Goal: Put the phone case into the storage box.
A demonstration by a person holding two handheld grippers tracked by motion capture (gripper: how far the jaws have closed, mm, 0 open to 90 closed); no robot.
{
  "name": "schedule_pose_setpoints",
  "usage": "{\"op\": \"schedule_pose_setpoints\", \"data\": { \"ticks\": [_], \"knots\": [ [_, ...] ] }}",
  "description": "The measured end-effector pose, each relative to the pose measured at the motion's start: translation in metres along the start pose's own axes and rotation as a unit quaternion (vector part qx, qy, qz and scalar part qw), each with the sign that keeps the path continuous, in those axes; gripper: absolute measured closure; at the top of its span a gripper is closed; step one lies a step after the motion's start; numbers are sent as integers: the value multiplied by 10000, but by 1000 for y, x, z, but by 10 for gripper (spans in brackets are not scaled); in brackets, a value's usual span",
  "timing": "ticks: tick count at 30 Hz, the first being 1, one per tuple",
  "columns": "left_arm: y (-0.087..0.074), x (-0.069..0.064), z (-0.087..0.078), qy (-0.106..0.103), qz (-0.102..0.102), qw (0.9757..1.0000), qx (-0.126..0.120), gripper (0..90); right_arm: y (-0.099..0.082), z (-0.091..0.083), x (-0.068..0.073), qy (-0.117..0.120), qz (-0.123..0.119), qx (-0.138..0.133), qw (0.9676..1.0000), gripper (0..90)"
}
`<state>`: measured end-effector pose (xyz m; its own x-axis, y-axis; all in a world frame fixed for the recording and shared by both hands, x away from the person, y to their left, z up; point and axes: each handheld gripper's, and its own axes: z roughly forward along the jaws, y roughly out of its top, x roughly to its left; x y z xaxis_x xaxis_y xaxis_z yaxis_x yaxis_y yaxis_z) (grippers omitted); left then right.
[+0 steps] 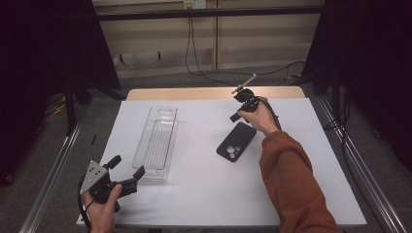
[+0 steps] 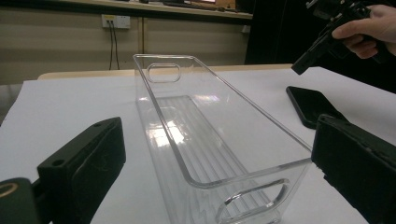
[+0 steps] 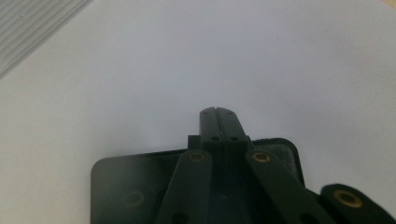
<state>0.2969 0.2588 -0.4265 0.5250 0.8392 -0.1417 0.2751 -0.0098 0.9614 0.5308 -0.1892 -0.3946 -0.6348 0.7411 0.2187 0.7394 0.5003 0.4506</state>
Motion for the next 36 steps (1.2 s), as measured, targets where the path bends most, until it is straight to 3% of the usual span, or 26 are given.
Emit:
{"op": "schedule_pose_setpoints", "data": {
  "ticks": [2, 19, 36],
  "knots": [
    [0, -1, 1, 36, 101, 9999, 48, 31, -1, 4, -2, -19, 57, -4, 10000, 900],
    [0, -1, 0, 12, 67, 10000, 28, 31, -4, 35, -12, -189, 130, 316, 9992, 900],
    [0, 0, -1, 25, 63, 10000, 7, 31, -13, 40, -16, -284, 121, 396, 9987, 900]
  ]
}}
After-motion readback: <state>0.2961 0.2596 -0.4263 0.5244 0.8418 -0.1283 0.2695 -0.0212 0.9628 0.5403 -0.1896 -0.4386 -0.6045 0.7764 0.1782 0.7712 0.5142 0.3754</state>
